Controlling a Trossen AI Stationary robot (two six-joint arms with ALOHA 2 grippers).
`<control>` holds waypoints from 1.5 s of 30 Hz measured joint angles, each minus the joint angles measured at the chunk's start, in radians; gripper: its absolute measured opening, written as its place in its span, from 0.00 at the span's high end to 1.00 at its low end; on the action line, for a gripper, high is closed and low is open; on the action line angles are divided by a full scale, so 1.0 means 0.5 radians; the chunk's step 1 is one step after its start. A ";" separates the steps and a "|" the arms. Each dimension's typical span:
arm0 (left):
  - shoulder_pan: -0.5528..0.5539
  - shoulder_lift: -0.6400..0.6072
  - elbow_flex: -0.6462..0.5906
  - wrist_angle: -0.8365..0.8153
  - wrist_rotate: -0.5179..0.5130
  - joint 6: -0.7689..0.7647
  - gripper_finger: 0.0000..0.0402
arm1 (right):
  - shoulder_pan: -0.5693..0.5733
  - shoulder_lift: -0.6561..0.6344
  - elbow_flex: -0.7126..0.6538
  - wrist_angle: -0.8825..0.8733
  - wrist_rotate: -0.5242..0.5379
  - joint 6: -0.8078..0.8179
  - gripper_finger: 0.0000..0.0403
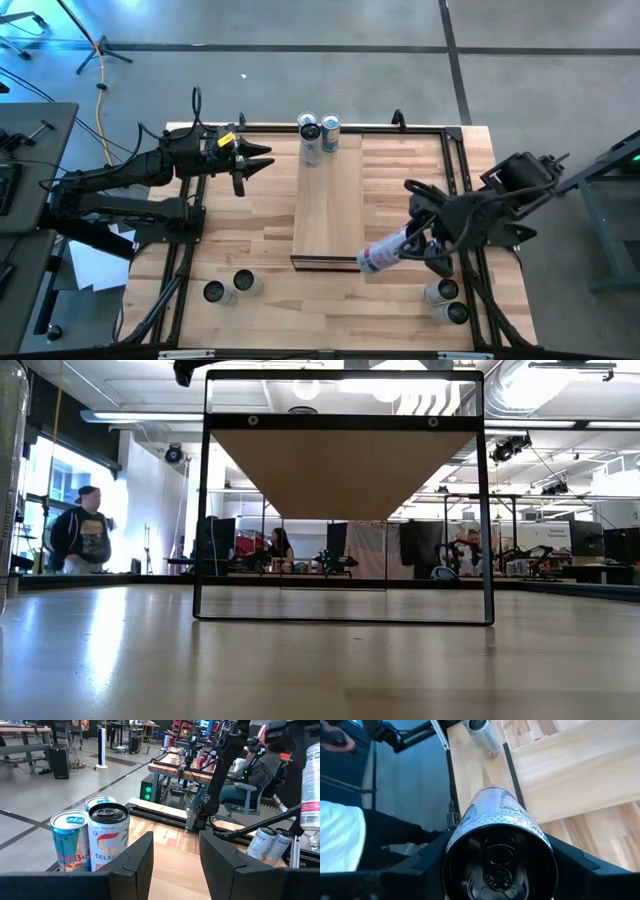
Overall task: Place canned beverage on shelf
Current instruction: Put the white pink soda can aligned with the other white pink soda can
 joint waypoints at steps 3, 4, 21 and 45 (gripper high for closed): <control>0.000 0.000 0.000 0.000 0.000 0.000 0.67 | -0.019 0.004 0.000 0.000 -0.010 -0.017 0.40; 0.000 0.000 0.000 0.000 0.000 0.000 0.67 | -0.029 0.003 0.000 0.002 -0.010 -0.017 0.40; 0.000 0.000 0.000 -0.206 0.121 0.034 0.67 | -0.383 0.025 0.000 0.048 0.170 -0.120 0.40; 0.000 0.000 0.000 -0.231 0.106 0.033 0.67 | -1.279 0.381 -0.002 0.083 0.078 -0.463 0.40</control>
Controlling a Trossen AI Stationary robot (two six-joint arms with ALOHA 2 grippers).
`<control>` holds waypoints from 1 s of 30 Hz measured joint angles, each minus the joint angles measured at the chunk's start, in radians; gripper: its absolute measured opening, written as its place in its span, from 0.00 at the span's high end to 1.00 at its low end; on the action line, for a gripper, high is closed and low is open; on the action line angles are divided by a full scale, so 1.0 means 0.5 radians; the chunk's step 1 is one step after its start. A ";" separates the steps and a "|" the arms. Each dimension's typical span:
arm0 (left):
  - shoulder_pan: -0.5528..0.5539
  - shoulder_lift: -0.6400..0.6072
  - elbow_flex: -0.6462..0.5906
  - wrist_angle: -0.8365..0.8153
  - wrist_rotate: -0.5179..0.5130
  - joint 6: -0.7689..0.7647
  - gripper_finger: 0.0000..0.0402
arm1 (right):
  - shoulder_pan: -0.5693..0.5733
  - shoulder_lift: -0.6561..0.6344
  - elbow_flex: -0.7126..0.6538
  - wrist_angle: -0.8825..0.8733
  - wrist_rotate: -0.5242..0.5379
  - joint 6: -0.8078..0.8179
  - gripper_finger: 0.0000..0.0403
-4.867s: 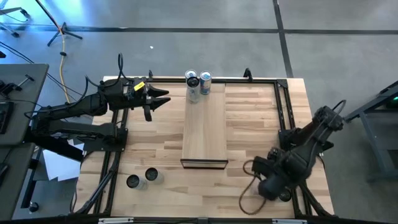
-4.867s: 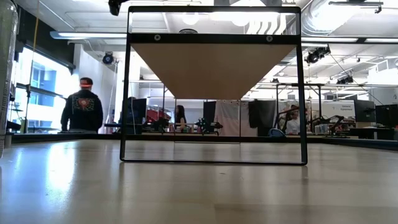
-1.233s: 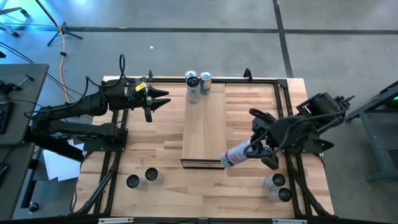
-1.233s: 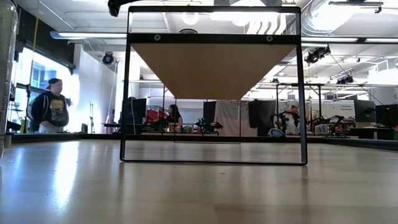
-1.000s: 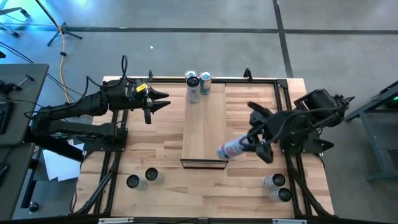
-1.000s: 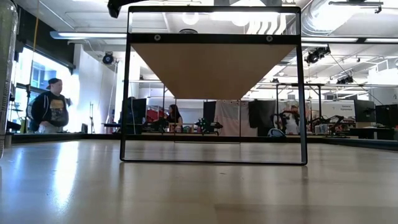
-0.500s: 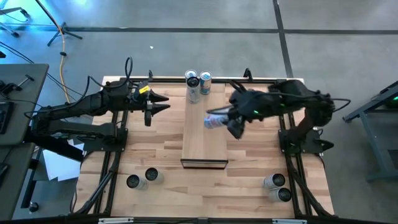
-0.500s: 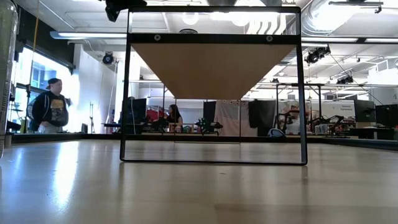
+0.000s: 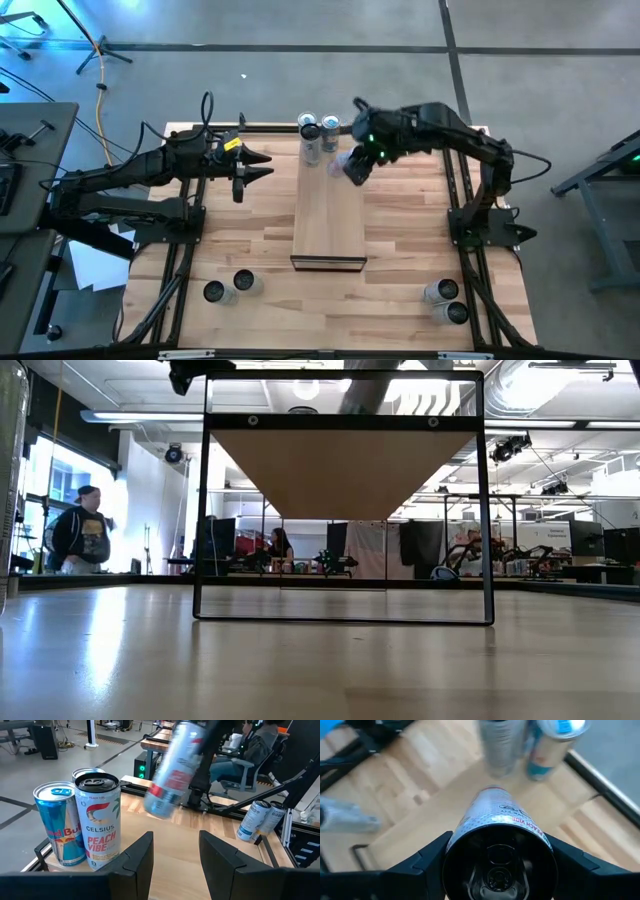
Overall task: Place canned beverage on shelf
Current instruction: Put the white pink soda can aligned with the other white pink soda can
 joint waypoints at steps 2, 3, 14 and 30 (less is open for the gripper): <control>0.000 0.000 0.000 0.000 -0.006 -0.030 0.67 | -0.089 0.000 0.000 -0.031 -0.028 -0.077 0.40; 0.000 0.000 0.000 0.001 -0.011 -0.046 0.67 | -0.130 0.000 0.000 -0.041 -0.052 -0.117 0.40; 0.002 0.000 0.000 0.030 -0.259 -0.189 0.67 | -0.303 0.107 0.000 -0.095 -0.292 -0.447 0.40; 0.000 0.015 0.000 0.116 -0.249 -0.171 0.67 | -0.363 0.300 0.000 0.025 -0.235 -0.481 0.40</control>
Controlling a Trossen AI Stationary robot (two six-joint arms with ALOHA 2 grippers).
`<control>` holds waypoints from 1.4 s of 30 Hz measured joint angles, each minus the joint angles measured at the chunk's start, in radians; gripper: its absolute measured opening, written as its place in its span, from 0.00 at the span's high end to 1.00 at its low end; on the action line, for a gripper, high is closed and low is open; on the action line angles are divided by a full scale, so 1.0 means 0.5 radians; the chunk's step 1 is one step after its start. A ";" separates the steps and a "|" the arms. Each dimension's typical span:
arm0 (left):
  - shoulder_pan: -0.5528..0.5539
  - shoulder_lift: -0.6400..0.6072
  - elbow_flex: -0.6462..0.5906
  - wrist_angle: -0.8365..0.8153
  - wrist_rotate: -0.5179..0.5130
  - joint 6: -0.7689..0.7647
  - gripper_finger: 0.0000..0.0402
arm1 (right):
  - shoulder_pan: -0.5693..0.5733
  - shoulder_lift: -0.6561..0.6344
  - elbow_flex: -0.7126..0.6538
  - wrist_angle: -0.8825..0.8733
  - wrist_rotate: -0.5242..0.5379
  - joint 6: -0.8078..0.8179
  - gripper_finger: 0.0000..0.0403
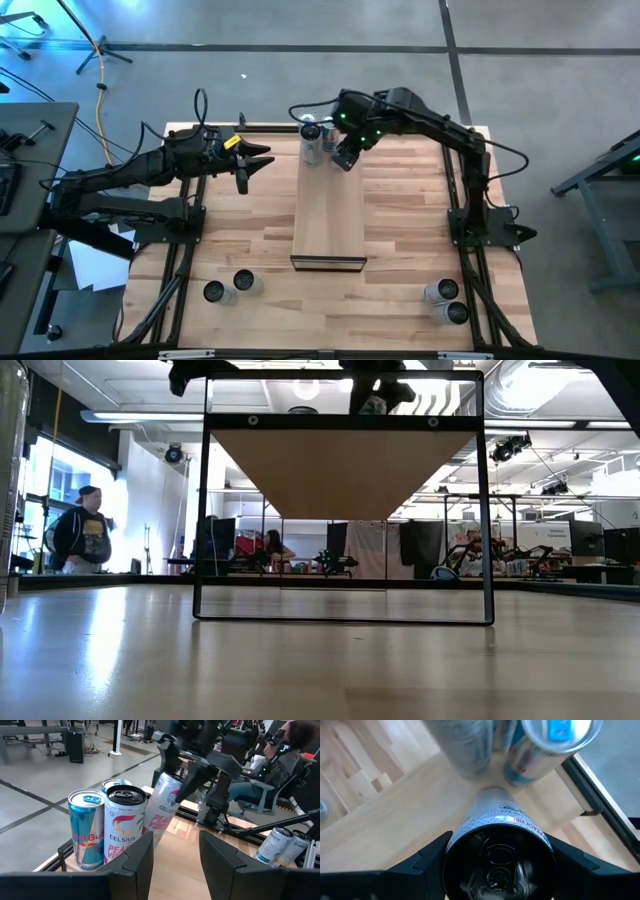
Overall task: Place canned beverage on shelf
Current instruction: Put the white pink soda can aligned with the other white pink soda can
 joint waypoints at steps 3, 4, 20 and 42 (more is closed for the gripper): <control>0.000 0.000 0.000 0.000 0.001 0.009 0.67 | -0.033 0.000 0.000 -0.028 -0.020 0.002 0.40; 0.000 0.000 0.000 0.000 0.001 0.025 0.67 | -0.038 0.002 0.000 -0.044 -0.038 0.002 0.40; 0.000 0.000 0.000 -0.003 0.003 0.071 0.67 | -0.054 0.027 0.003 0.001 -0.140 -0.015 0.29; 0.000 0.000 0.000 -0.003 0.003 0.069 0.67 | -0.056 0.027 0.001 0.053 -0.138 -0.052 0.28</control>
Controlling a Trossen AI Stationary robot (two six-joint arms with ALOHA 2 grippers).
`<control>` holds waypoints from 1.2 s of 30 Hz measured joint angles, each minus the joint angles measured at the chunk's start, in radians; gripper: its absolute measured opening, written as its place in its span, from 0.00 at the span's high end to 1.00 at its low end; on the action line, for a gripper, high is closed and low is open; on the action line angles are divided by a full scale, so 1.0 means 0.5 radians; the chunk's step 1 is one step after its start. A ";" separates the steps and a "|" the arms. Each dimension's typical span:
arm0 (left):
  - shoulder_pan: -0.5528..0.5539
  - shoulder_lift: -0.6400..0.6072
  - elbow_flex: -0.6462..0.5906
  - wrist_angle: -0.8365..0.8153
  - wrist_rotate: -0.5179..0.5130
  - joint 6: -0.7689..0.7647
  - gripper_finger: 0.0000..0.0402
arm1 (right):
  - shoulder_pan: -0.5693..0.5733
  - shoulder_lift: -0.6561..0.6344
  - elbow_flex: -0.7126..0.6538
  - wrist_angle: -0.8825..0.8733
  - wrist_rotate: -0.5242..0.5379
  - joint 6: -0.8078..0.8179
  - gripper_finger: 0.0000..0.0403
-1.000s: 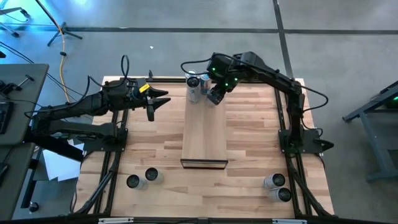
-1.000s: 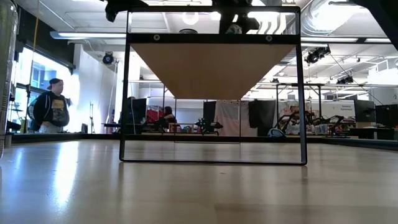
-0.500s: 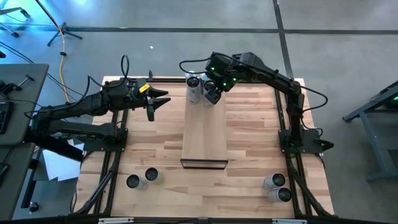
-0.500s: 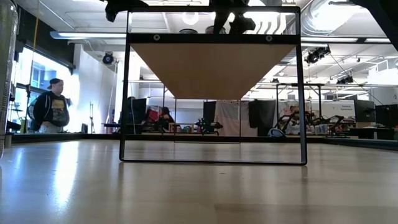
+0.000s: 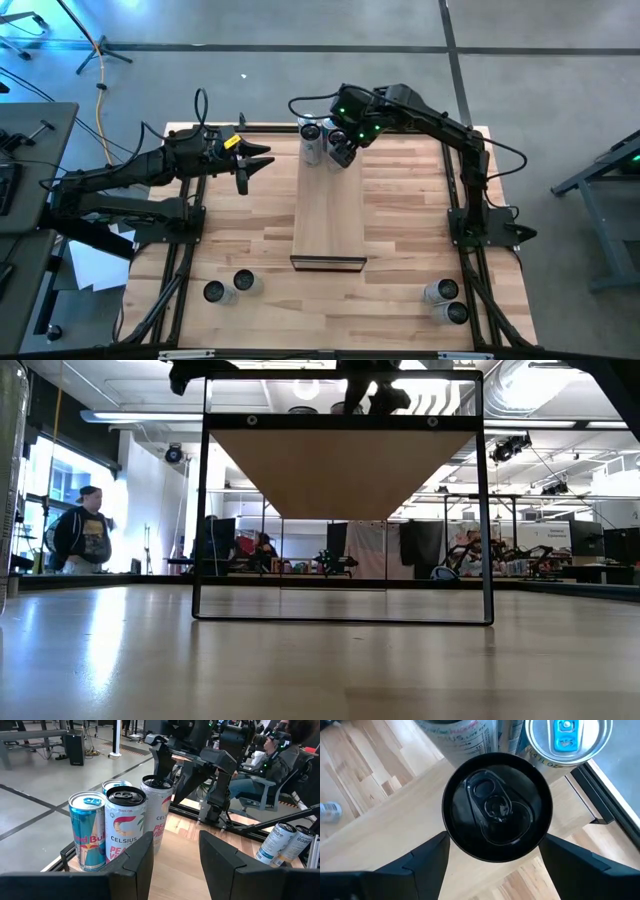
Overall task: Place canned beverage on shelf
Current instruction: Put the white pink soda can aligned with the other white pink soda can
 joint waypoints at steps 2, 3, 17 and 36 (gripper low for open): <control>0.000 0.000 0.000 0.000 0.000 0.000 0.67 | 0.000 -0.001 0.000 -0.019 -0.015 -0.080 0.28; 0.000 0.000 0.000 0.000 0.000 0.000 0.67 | 0.000 -0.002 0.000 -0.041 -0.024 -0.124 0.28; 0.001 0.000 0.000 0.000 0.000 -0.005 0.67 | 0.075 -0.129 -0.002 -0.168 0.045 -0.473 0.28; 0.001 -0.001 0.000 0.006 0.000 -0.089 0.67 | 0.079 -0.580 -0.619 -0.122 0.174 -0.485 0.28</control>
